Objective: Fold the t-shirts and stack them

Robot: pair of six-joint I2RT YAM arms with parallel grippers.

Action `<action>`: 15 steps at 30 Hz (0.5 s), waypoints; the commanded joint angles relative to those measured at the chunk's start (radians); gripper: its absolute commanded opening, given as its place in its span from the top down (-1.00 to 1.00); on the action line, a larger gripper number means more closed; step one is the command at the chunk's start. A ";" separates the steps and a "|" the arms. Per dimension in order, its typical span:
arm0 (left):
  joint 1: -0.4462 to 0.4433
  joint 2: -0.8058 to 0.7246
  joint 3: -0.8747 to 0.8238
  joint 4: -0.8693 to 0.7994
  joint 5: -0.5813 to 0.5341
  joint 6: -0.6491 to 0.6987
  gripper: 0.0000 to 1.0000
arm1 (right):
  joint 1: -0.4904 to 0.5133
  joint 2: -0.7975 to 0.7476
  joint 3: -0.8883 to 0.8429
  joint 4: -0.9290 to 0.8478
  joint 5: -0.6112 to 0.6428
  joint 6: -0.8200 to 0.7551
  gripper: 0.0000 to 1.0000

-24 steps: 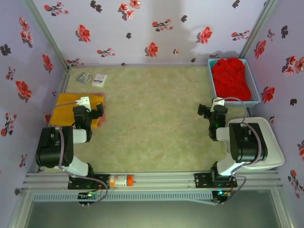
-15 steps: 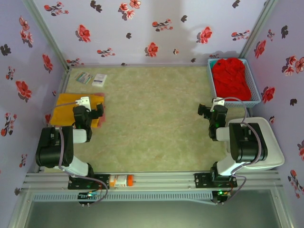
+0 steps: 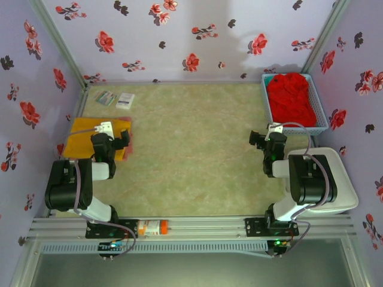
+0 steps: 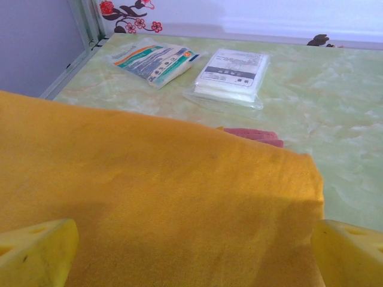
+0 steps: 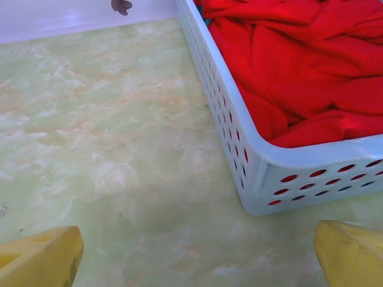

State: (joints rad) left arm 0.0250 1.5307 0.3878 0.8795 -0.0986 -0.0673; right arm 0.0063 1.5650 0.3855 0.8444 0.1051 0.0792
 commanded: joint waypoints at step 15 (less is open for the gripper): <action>-0.017 0.012 -0.009 0.035 -0.049 0.017 -0.99 | 0.000 -0.006 0.014 0.020 0.017 0.005 -0.99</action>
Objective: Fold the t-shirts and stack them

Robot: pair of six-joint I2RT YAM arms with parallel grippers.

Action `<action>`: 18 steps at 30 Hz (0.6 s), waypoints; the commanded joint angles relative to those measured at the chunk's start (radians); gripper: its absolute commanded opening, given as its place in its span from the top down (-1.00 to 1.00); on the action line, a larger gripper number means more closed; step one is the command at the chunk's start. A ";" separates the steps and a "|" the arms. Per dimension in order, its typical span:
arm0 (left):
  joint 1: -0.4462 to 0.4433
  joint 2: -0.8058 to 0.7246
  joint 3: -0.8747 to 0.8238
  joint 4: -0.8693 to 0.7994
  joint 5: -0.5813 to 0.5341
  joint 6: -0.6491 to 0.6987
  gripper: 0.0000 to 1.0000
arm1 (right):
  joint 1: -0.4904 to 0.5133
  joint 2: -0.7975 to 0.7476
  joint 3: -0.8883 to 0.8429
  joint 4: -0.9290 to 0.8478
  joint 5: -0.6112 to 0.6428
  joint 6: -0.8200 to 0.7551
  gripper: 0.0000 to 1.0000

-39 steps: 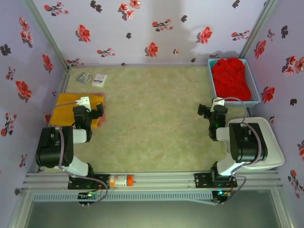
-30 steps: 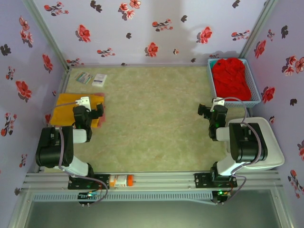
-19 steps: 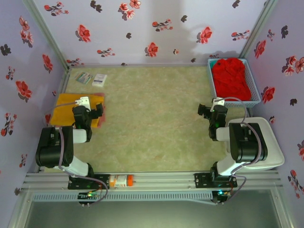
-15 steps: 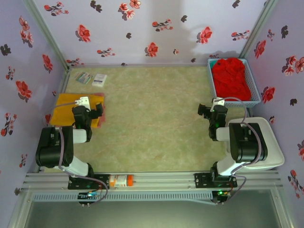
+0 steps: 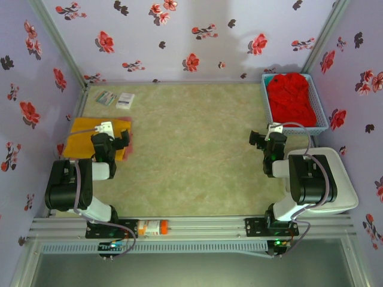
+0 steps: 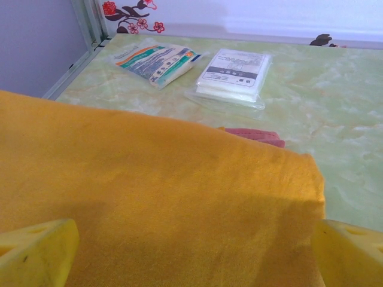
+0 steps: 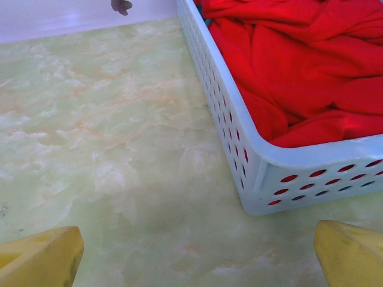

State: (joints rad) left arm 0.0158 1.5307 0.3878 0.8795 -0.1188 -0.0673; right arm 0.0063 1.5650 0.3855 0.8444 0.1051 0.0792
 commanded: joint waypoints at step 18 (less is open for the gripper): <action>-0.114 -0.377 0.296 -0.736 -0.251 -0.134 -0.99 | 0.041 -0.112 0.651 -1.051 0.126 0.289 -0.99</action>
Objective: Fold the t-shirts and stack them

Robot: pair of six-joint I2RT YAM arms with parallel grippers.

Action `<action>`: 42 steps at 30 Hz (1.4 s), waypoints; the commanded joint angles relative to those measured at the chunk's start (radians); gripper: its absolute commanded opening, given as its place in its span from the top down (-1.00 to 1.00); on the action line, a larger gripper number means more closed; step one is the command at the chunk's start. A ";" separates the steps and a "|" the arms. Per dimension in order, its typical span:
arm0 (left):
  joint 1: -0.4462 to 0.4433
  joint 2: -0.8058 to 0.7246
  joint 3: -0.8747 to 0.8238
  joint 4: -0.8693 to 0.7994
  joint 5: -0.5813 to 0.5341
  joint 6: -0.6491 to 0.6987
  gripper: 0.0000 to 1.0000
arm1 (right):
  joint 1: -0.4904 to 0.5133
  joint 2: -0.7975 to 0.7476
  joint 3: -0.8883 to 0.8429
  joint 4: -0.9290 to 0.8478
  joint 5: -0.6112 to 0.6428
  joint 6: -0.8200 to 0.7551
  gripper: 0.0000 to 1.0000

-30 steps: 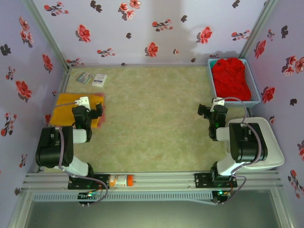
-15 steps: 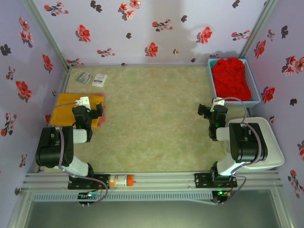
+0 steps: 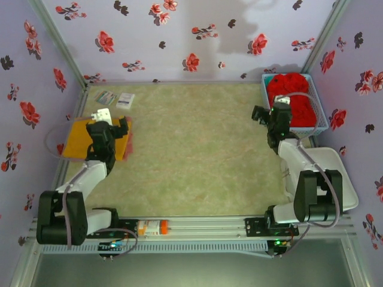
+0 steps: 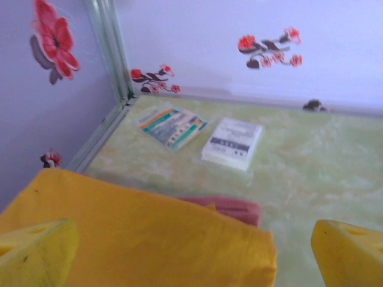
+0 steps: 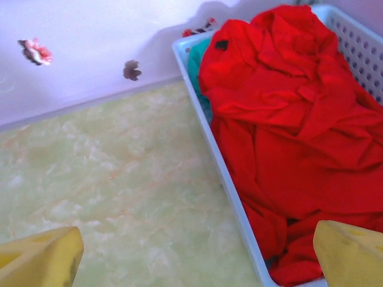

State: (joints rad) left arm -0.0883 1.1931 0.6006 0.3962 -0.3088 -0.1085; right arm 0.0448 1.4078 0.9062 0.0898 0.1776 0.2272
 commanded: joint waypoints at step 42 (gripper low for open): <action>-0.445 -0.219 0.095 -0.816 0.287 -0.434 -0.89 | -0.220 0.854 0.989 -0.709 -0.115 0.604 -0.65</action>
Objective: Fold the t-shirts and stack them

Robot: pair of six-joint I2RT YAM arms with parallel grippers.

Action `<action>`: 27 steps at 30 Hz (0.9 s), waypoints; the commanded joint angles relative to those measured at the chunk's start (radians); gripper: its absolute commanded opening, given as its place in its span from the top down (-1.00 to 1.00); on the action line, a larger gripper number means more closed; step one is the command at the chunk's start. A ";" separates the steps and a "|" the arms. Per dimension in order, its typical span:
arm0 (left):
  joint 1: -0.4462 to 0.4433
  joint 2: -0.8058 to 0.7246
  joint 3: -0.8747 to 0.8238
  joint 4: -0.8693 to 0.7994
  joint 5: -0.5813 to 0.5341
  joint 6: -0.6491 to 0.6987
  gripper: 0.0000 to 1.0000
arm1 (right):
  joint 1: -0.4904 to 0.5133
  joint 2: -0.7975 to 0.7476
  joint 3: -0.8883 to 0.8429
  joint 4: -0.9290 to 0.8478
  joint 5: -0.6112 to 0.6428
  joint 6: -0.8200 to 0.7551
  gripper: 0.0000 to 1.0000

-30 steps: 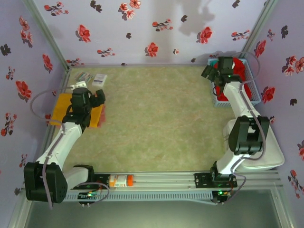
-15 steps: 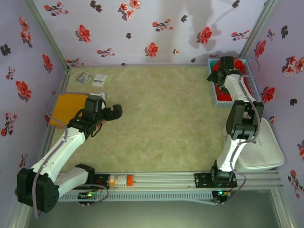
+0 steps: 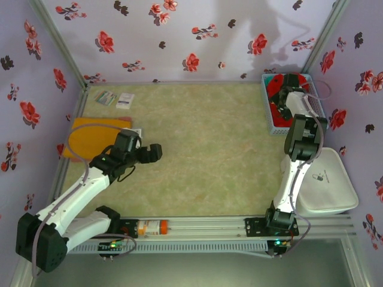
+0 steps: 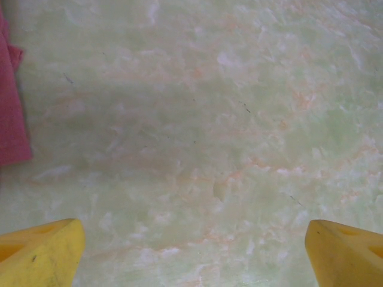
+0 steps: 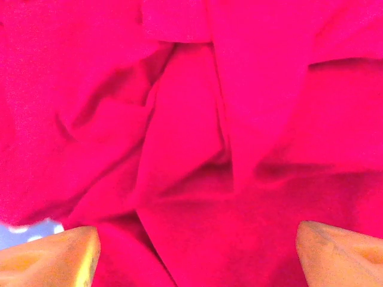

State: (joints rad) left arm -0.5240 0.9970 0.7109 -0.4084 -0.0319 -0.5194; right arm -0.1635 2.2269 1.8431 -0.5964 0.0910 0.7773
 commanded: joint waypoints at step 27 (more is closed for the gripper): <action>-0.018 0.011 -0.018 0.040 0.018 -0.027 -0.89 | 0.010 -0.491 -0.289 0.331 0.034 -0.125 1.00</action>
State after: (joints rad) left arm -0.5323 0.9989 0.6849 -0.3935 -0.0242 -0.5388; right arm -0.1925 1.8290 1.6005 -0.3786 0.0826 0.7498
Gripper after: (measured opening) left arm 0.944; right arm 0.044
